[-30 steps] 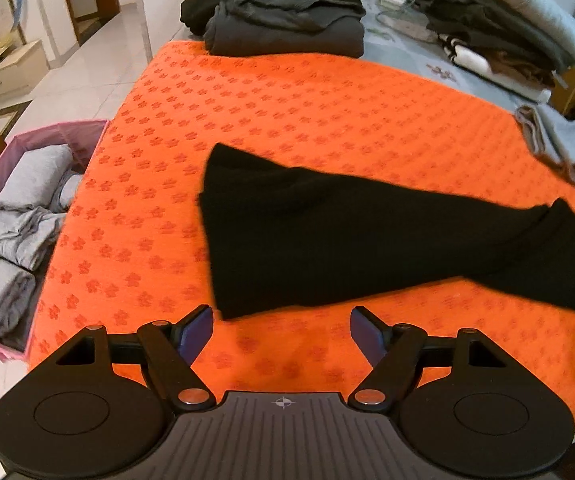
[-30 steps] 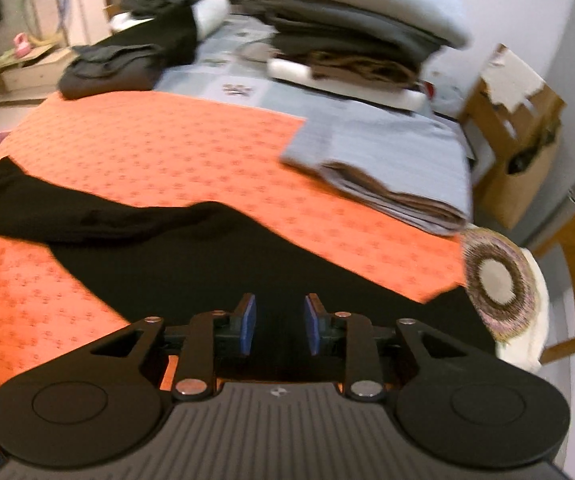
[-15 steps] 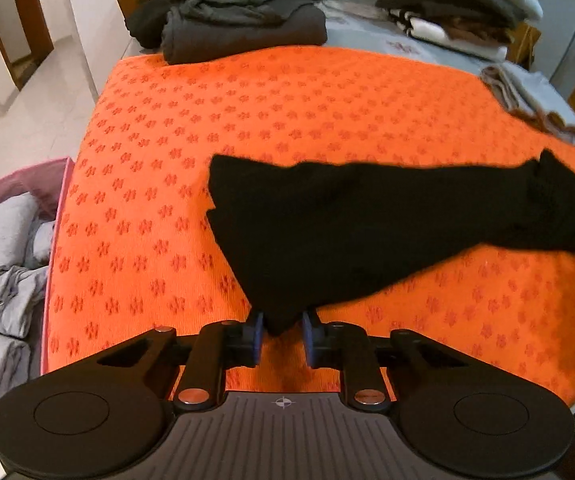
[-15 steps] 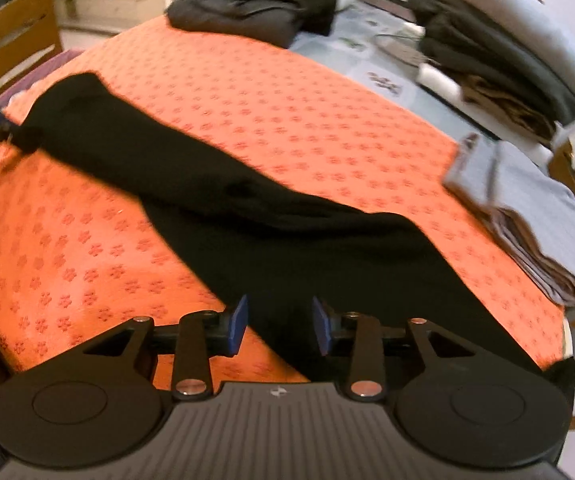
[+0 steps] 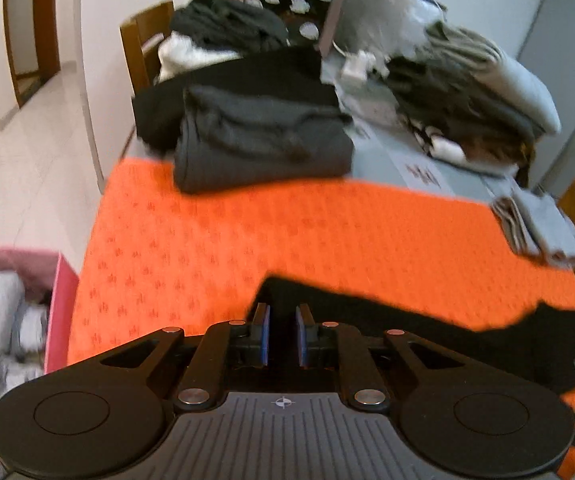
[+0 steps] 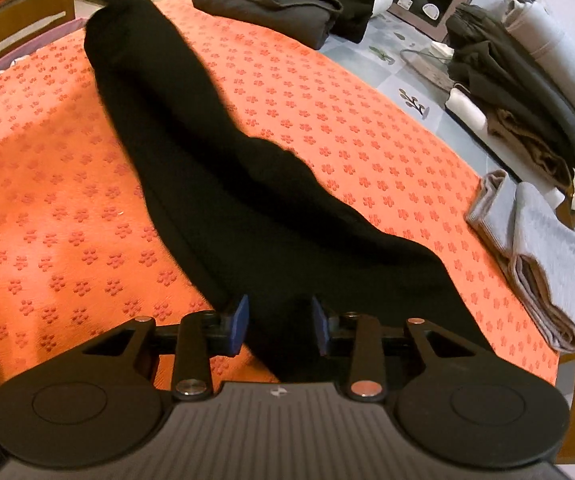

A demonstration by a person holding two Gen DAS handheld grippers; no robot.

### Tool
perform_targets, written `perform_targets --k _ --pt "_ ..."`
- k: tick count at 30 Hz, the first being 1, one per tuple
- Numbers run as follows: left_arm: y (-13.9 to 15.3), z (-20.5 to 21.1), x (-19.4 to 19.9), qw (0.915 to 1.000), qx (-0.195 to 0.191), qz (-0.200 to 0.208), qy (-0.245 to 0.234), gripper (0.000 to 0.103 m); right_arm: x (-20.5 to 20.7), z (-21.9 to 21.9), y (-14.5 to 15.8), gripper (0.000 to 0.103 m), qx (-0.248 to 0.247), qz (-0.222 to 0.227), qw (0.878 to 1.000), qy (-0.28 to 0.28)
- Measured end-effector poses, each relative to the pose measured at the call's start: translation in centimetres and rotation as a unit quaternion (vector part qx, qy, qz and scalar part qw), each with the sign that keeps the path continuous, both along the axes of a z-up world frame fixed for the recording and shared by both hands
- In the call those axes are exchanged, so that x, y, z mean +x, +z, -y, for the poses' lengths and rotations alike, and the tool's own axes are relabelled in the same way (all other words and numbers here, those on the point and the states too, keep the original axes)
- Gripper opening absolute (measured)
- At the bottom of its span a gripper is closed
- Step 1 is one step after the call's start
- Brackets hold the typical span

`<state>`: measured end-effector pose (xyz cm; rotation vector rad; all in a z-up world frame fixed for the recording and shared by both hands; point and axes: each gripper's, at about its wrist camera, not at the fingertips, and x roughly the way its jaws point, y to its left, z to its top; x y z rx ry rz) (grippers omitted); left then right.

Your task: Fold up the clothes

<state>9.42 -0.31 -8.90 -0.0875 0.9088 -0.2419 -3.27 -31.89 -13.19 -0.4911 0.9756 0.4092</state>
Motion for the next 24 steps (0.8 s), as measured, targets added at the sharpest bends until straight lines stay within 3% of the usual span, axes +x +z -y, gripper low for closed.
perform_targets --k 4,11,15,24 --pt "0.2 0.1 1.7 0.9999 0.003 0.008 -0.013 0.021 0.1 -0.1 0.3 0.035 0.007 -0.004 1.000 -0.005" --pt "-0.9 0.7 -0.3 0.9922 0.052 0.007 -0.114 0.052 0.1 -0.8 0.9 0.037 0.029 -0.005 1.000 0.006" --pt "-2.3 1.2 -1.8 0.9789 0.083 -0.008 -0.187 0.068 0.5 -1.5 0.5 0.047 0.028 -0.019 0.999 0.020" --pt "-4.2 2.0 -2.6 0.9479 0.180 0.013 -0.263 0.069 1.2 -2.3 -0.1 0.047 0.027 -0.044 0.998 0.041"
